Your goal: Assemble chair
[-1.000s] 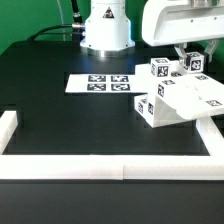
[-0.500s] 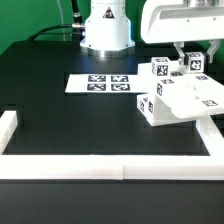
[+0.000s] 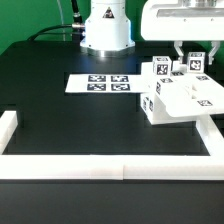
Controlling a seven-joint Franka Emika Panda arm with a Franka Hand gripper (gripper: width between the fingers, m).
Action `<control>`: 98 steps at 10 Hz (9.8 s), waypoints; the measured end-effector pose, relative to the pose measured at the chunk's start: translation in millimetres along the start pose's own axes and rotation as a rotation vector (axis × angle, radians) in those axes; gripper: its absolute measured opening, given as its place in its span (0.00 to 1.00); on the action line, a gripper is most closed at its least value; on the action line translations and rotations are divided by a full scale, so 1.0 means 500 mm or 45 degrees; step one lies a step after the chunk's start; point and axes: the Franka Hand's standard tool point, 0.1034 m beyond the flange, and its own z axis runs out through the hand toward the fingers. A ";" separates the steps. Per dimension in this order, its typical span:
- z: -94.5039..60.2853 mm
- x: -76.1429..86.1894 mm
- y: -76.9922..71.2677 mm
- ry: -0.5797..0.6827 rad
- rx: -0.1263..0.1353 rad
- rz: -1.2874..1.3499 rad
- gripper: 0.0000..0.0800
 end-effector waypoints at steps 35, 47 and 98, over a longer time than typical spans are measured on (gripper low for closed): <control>0.000 -0.015 -0.013 -0.058 0.034 -0.502 0.66; 0.000 -0.005 -0.003 -0.059 0.040 0.111 0.36; -0.003 0.014 0.017 -0.089 0.024 -0.362 0.36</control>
Offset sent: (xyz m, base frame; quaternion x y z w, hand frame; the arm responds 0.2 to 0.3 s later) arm 0.0011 -0.0090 -0.0019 0.0022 0.0019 0.1817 0.9834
